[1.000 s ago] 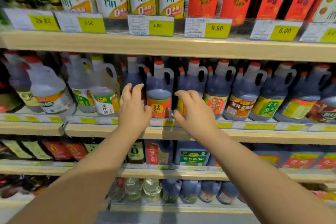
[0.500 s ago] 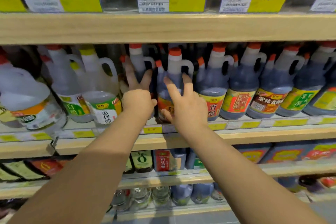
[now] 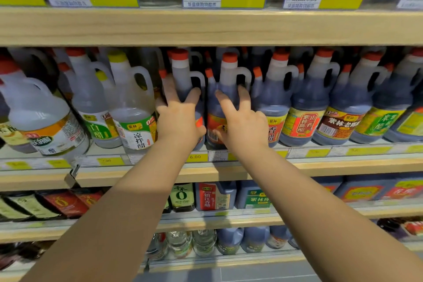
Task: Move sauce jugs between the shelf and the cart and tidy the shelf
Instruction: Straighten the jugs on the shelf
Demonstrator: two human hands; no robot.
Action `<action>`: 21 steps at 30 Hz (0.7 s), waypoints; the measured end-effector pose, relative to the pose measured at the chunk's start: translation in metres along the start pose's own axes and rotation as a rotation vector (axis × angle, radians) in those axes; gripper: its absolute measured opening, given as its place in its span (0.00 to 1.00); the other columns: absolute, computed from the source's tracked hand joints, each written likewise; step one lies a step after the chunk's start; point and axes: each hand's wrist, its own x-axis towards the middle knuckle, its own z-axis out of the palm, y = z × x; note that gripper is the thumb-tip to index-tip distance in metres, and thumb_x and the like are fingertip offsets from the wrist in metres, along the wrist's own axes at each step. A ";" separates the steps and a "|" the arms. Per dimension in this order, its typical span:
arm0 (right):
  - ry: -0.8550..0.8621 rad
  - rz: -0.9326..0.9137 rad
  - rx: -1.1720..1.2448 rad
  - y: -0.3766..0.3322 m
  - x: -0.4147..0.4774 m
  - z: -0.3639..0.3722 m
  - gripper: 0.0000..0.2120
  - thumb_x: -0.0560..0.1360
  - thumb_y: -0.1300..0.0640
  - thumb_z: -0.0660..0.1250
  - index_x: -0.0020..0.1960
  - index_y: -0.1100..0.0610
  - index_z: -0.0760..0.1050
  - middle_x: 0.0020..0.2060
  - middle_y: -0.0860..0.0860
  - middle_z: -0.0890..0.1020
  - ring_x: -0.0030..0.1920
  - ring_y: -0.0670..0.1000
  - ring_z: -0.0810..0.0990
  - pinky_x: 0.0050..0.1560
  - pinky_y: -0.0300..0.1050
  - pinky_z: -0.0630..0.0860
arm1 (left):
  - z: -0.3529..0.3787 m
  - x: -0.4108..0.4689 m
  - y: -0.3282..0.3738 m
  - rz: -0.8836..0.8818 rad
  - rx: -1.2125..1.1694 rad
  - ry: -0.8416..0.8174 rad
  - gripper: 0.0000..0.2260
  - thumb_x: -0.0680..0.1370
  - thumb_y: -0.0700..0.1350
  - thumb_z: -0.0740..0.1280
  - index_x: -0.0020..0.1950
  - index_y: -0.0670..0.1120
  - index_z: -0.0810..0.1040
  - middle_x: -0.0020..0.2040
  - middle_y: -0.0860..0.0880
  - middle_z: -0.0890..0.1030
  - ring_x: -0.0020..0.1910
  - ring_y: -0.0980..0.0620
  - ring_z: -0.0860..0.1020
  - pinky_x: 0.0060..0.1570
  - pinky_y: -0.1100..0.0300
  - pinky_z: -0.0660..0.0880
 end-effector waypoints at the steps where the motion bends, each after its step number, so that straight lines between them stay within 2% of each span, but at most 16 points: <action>1: -0.001 0.003 -0.002 0.000 0.000 0.001 0.39 0.71 0.48 0.70 0.75 0.45 0.53 0.75 0.61 0.55 0.49 0.62 0.81 0.51 0.51 0.73 | 0.001 -0.001 0.000 0.001 0.006 -0.006 0.36 0.69 0.50 0.72 0.72 0.59 0.57 0.76 0.41 0.42 0.66 0.32 0.62 0.61 0.47 0.69; 6: -0.057 0.001 0.018 0.001 -0.001 0.001 0.38 0.74 0.52 0.67 0.76 0.42 0.48 0.77 0.58 0.49 0.51 0.61 0.81 0.48 0.50 0.74 | 0.004 -0.005 -0.001 0.003 0.012 -0.020 0.38 0.72 0.52 0.70 0.74 0.62 0.50 0.76 0.42 0.38 0.70 0.33 0.60 0.63 0.46 0.70; 9: -0.109 -0.015 0.067 0.003 -0.006 -0.016 0.35 0.75 0.55 0.64 0.75 0.42 0.50 0.77 0.56 0.49 0.54 0.61 0.79 0.43 0.50 0.74 | -0.003 -0.013 -0.006 0.030 -0.014 -0.070 0.40 0.74 0.49 0.69 0.75 0.63 0.44 0.76 0.44 0.34 0.72 0.35 0.57 0.63 0.47 0.70; 10: -0.105 -0.030 0.072 0.002 -0.009 -0.023 0.32 0.75 0.56 0.64 0.74 0.44 0.53 0.76 0.55 0.52 0.56 0.61 0.78 0.43 0.50 0.74 | -0.007 -0.018 -0.011 0.056 -0.024 -0.069 0.38 0.75 0.47 0.68 0.75 0.62 0.47 0.77 0.44 0.38 0.72 0.37 0.57 0.63 0.48 0.70; 12: -0.097 -0.063 0.074 -0.003 -0.018 -0.038 0.26 0.76 0.55 0.63 0.72 0.48 0.60 0.73 0.53 0.63 0.59 0.60 0.76 0.45 0.51 0.74 | -0.019 -0.032 -0.024 0.098 -0.063 -0.031 0.31 0.75 0.44 0.66 0.75 0.56 0.58 0.75 0.43 0.55 0.70 0.39 0.62 0.62 0.49 0.69; 15: -0.118 -0.107 0.102 -0.024 -0.033 -0.060 0.16 0.76 0.52 0.61 0.63 0.51 0.71 0.59 0.53 0.77 0.56 0.58 0.77 0.45 0.49 0.72 | -0.043 -0.057 -0.047 0.073 -0.139 0.013 0.19 0.74 0.44 0.65 0.65 0.50 0.73 0.65 0.46 0.73 0.63 0.43 0.71 0.57 0.48 0.73; 18: -0.115 -0.169 0.131 -0.053 -0.045 -0.078 0.14 0.76 0.51 0.61 0.60 0.53 0.73 0.54 0.53 0.80 0.53 0.59 0.78 0.45 0.49 0.74 | -0.069 -0.077 -0.071 0.002 -0.156 -0.006 0.14 0.73 0.46 0.65 0.59 0.50 0.78 0.60 0.47 0.78 0.59 0.44 0.75 0.52 0.51 0.75; 21: -0.136 -0.206 0.182 -0.083 -0.052 -0.089 0.12 0.76 0.50 0.61 0.57 0.54 0.74 0.51 0.53 0.81 0.52 0.59 0.78 0.44 0.50 0.76 | -0.088 -0.086 -0.097 -0.073 -0.164 -0.025 0.14 0.74 0.46 0.65 0.59 0.51 0.78 0.60 0.48 0.78 0.58 0.45 0.76 0.49 0.53 0.74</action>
